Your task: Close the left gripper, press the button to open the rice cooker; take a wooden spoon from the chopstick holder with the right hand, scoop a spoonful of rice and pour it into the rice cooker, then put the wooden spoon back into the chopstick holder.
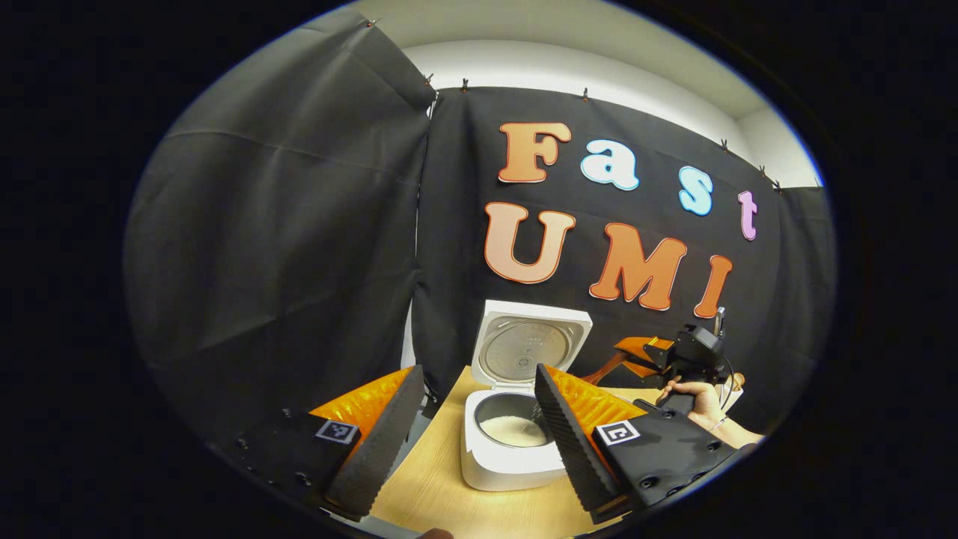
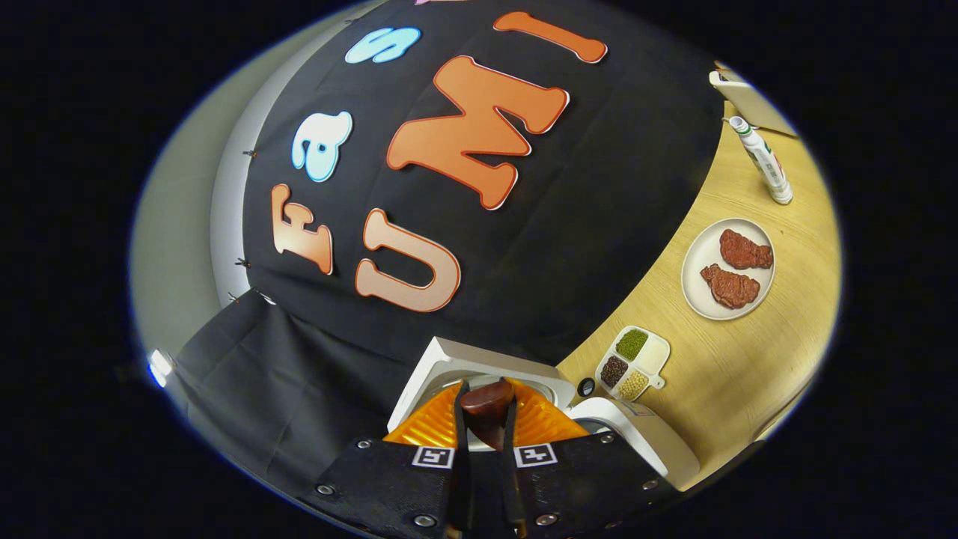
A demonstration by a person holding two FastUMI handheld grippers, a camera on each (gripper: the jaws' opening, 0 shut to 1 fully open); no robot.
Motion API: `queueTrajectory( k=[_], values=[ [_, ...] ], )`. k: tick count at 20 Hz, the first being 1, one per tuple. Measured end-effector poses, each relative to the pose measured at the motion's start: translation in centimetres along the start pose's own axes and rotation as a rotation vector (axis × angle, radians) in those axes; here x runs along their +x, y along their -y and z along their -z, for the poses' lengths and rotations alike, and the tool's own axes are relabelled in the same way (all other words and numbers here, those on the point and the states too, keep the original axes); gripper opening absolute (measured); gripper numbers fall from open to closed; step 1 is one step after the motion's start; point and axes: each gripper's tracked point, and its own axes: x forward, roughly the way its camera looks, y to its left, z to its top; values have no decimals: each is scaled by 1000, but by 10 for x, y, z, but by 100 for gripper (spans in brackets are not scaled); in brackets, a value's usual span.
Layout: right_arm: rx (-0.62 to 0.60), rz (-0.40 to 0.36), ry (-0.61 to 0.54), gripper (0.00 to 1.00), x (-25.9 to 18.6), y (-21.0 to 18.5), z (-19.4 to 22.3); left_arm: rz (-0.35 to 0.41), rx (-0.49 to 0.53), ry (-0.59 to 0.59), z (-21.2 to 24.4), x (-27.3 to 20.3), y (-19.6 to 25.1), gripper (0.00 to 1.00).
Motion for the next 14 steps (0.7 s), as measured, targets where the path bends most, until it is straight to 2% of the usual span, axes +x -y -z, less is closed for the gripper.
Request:
queueTrajectory(
  k=[6,14],
  values=[
    [-124,-19,14,14,-2,-14,5,2,6,-2,1,-3,3,100],
    [-373,-65,24,15,-6,-42,20,-6,25,0,0,-9,0,100]
  ],
)
